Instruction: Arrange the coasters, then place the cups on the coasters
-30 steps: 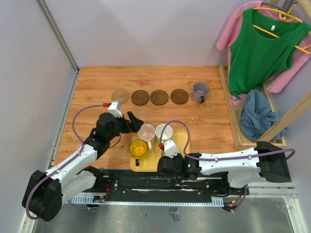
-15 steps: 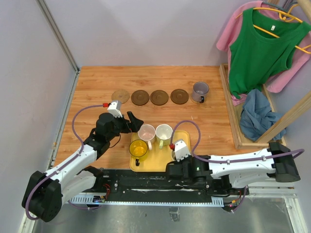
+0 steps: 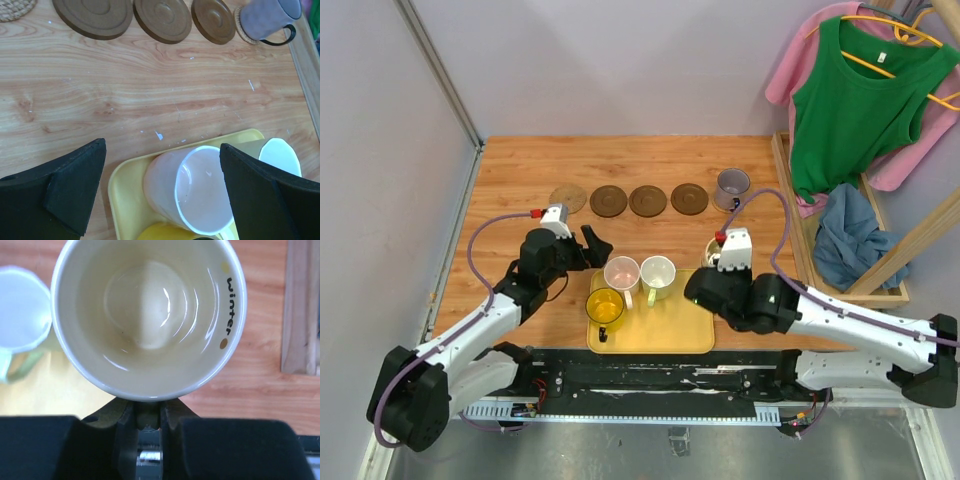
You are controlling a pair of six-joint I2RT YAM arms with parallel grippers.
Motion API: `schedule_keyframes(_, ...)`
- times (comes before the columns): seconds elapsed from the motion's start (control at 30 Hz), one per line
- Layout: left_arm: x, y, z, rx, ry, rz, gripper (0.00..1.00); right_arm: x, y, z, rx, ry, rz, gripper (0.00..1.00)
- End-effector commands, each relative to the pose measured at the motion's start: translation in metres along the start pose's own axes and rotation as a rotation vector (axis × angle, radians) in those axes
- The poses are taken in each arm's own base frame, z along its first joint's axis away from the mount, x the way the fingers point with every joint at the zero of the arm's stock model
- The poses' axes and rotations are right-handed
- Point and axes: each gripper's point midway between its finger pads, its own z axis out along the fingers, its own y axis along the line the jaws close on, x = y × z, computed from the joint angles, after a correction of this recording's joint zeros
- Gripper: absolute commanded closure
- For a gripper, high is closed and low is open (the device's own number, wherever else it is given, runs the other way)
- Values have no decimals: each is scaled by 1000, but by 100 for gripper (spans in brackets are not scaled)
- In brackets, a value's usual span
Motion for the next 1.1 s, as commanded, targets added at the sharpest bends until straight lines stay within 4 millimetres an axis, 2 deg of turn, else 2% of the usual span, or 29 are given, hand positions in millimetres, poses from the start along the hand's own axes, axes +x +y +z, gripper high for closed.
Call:
schedule_keyframes(0.0,-21,1,6,-49,-52,33,0,-79,-10,11,42,-178,-18,99)
schedule_keyframes(0.1,-27,4,11,-73,-61,43,0,-105,-15,30,74,-181,-16,99)
schedule_keyframes(0.33,-38,8,27,-112,-65,67,0,-155,-15,78,69,-187,-31,99)
schedule_keyframes(0.6,-40,18,33,-131,-57,39,0,-187,-10,149,31,-121,-33,99)
schedule_keyframes(0.83,-40,25,30,-152,-62,36,0,-203,3,201,4,-90,-47,99)
schedule_keyframes(1.07,-31,24,32,-139,-30,23,0,-197,12,239,17,-26,16,99)
